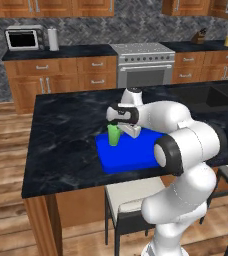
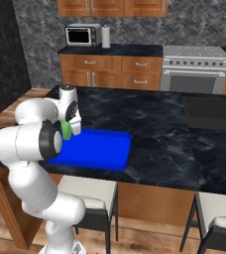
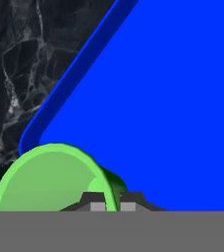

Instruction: There is a tray on the dining counter. Grab the cup, mug, and pitcher and place them on the tray. The pitcher may be placed next to the tray if it cannot fit the tray.

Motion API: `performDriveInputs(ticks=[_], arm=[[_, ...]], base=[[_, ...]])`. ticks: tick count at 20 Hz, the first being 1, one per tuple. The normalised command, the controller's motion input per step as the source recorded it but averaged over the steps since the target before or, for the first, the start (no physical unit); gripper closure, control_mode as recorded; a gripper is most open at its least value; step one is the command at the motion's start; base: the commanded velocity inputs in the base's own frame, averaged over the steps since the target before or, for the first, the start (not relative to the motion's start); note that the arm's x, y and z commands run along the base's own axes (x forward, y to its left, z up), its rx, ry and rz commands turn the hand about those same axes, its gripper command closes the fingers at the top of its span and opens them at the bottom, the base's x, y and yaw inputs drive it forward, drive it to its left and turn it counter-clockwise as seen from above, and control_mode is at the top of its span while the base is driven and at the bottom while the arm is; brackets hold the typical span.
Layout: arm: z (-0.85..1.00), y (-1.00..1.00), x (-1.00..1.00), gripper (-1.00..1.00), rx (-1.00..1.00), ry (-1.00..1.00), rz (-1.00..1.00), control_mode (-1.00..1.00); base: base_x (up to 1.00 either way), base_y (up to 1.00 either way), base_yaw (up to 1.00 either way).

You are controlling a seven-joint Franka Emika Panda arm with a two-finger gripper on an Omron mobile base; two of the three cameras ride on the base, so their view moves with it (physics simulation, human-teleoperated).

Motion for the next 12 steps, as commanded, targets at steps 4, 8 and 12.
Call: performDriveInputs(ticks=[4, 8, 12], arm=[[-0.4, 0.05, 0.32, 1.0, -0.03, 0.04, 0.03, -1.0], [-0.25, 0.1, 0.28, 1.0, -0.06, 0.01, 0.04, -1.0], [-0.19, 0.12, 0.22, 1.0, -0.07, 0.0, 0.03, -1.0]], base=[[0.0, 0.0, 0.0], [0.0, 0.0, 0.0], [0.0, 0.0, 0.0]])
